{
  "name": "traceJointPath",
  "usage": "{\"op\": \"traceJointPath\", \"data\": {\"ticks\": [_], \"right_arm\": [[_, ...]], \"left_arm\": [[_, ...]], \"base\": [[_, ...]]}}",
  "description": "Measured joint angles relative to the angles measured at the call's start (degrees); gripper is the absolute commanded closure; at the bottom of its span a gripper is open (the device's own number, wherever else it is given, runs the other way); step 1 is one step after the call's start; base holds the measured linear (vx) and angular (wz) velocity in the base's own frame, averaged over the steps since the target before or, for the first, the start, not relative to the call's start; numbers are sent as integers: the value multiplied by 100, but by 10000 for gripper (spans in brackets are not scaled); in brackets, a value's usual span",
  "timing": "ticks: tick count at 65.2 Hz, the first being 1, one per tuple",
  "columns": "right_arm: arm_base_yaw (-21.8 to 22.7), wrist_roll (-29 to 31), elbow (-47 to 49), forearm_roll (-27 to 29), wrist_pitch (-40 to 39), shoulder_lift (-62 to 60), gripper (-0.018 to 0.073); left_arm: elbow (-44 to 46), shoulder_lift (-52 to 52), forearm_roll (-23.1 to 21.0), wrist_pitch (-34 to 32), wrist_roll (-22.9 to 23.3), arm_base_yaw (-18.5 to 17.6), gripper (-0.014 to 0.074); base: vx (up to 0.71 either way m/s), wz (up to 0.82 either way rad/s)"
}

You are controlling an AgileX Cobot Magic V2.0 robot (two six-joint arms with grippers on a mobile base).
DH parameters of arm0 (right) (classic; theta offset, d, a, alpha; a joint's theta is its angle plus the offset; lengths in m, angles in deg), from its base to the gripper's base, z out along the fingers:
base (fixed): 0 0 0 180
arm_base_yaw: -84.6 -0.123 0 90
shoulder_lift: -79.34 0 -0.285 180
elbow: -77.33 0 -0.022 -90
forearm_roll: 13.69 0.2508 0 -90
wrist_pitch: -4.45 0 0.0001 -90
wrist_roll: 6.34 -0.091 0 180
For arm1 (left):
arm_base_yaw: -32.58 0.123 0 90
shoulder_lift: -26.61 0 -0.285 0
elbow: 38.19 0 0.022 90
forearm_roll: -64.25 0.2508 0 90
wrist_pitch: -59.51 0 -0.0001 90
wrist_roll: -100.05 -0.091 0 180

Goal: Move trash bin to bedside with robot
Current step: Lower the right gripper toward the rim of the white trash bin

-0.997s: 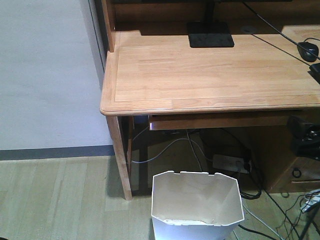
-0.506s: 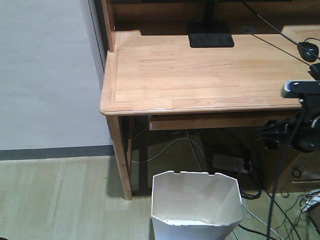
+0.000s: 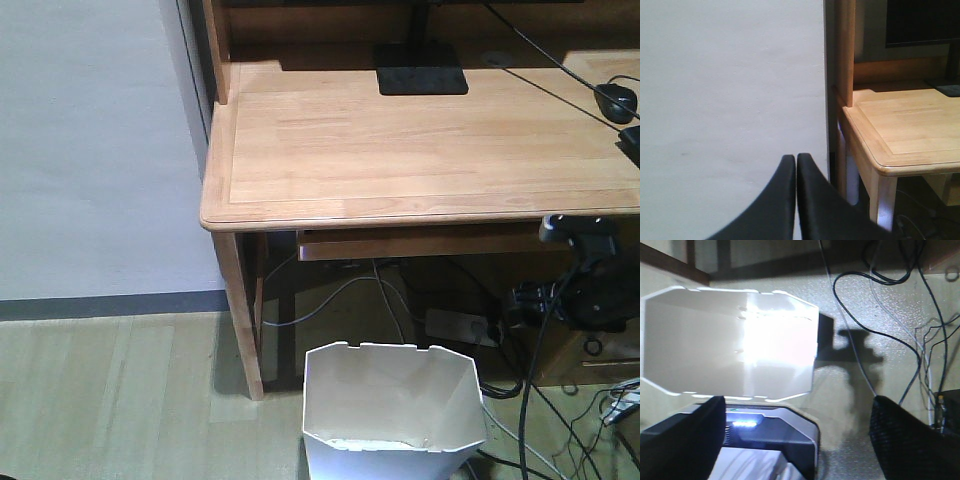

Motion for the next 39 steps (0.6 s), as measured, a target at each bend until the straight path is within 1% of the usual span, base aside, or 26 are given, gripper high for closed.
{"op": "traceJointPath", "data": {"ticks": [9,14,22,39], "right_arm": [[0,389,85,189,-714,853,3],[0,553,259,190,-894,1358,3],[0,783,763,190,-908,2252,3],[2,981,1924,204,-957,3833,3]], "left_arm": [[0,0,0,0,0,0,603],[0,0,0,0,0,0,603],[0,0,0,0,0,0,603],[0,0,0,0,0,0,603]], "base": [[0,-1],[0,-1],[0,-1],[0,0]]}}
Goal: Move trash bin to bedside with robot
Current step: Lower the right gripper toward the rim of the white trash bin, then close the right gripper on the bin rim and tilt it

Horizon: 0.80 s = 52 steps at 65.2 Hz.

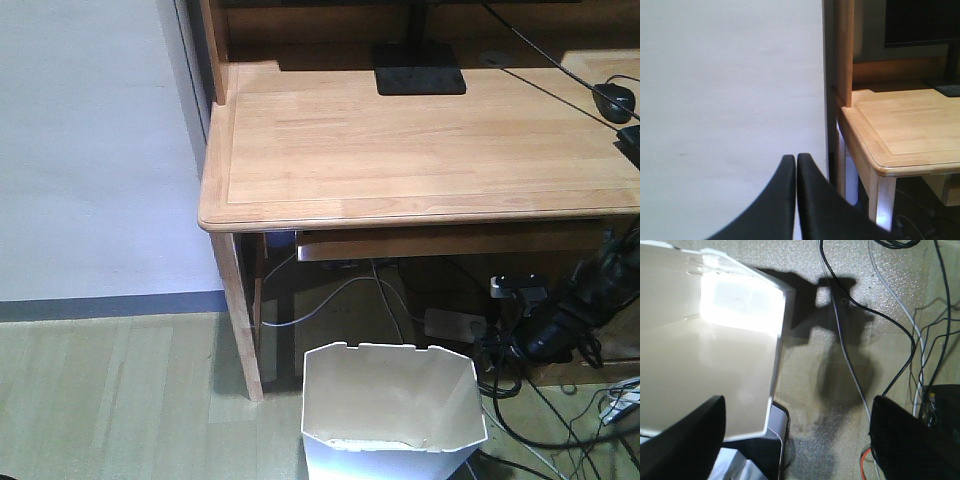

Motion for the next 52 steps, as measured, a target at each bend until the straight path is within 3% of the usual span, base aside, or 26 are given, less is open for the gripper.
{"op": "traceJointPath", "data": {"ticks": [52], "right_arm": [[-88,82,2512,137,500,2919,52]], "left_arm": [[0,0,0,0,0,0,603]], "base": [[0,0]]}}
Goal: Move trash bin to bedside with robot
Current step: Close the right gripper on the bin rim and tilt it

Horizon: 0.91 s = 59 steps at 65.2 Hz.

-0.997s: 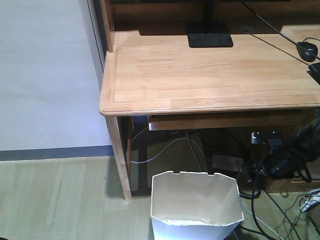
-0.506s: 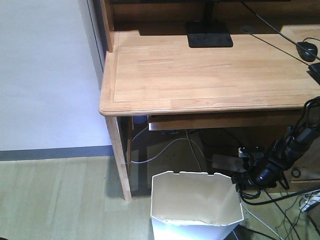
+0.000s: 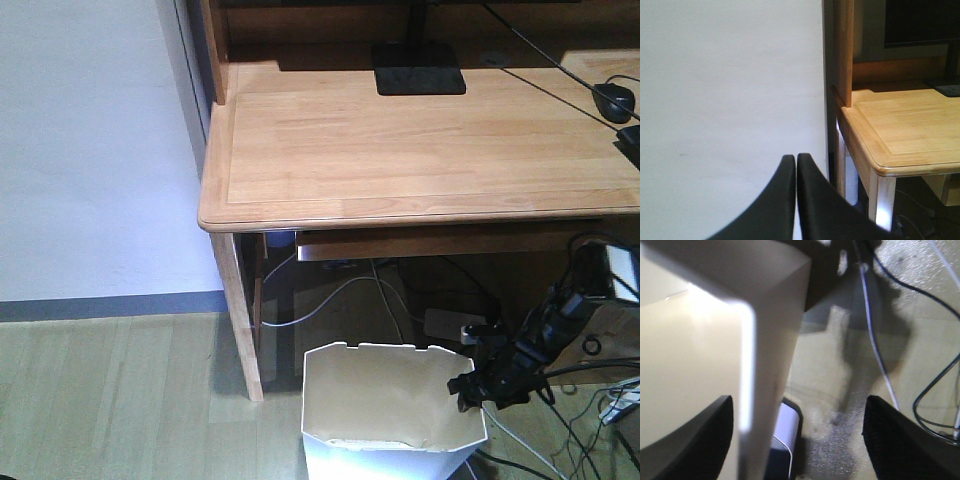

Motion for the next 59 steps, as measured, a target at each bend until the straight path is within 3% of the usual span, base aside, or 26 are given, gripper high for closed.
{"op": "traceJointPath", "data": {"ticks": [12,18,26,37,51,59], "right_arm": [[-283,0,462,130,225,393,106],[-337,0,634,143,450,427,260],[-285,-84,723,151,503,431,578],[34,-96,722,212,578,447,571],[488,590,722,1090,1200,479,566],[629,827,722,1502,1169,471,565]], "left_arm": [[0,0,0,0,0,0,603],[0,0,0,0,0,0,603],[0,0,0,0,0,0,603],[0,0,0,0,0,0,603],[0,0,0,0,0,0,603],[0,0,0,0,0,0,603]], "base": [[0,0],[0,0],[0,0],[0,0],[0,0],[0,0]]}}
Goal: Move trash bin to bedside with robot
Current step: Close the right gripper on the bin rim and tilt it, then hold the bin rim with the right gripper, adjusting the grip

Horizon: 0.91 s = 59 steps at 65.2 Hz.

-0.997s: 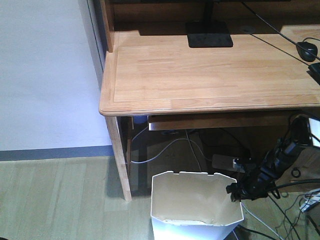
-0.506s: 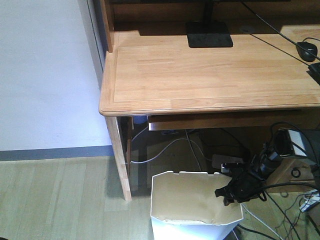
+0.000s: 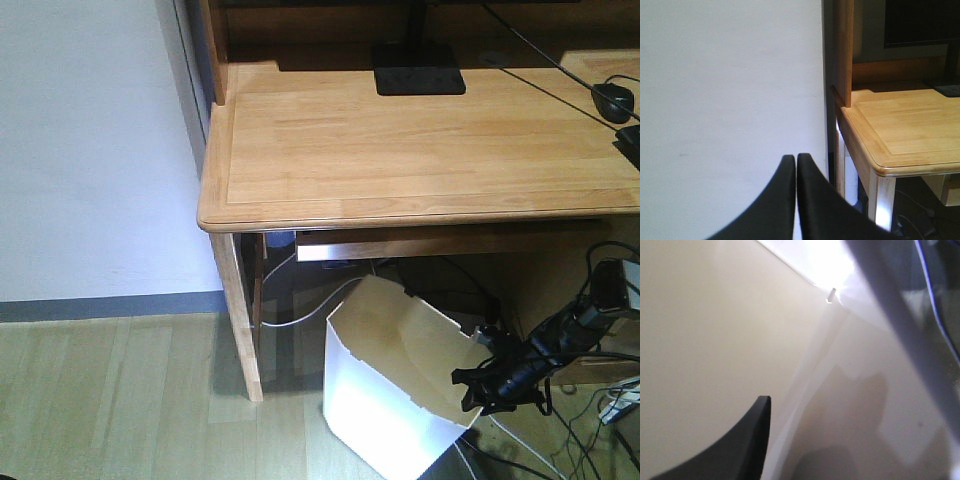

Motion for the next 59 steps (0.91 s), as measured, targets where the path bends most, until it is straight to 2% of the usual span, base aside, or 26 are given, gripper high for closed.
{"op": "traceJointPath", "data": {"ticks": [11,25,36,49,59], "right_arm": [[21,115,-11,34,-128,-96,565],[14,104,-10,337,-98,-430,564],[3,288,-12,41,-98,-589,564],[3,225,-41,88,11,-574,564],[3,421,-35,194,6,-574,564]], "left_arm": [[0,0,0,0,0,0,603],[0,0,0,0,0,0,603],[0,0,0,0,0,0,603],[0,0,0,0,0,0,603],[0,0,0,0,0,0,603]], "base": [[0,-1],[0,-1],[0,0],[0,0],[0,0]]}}
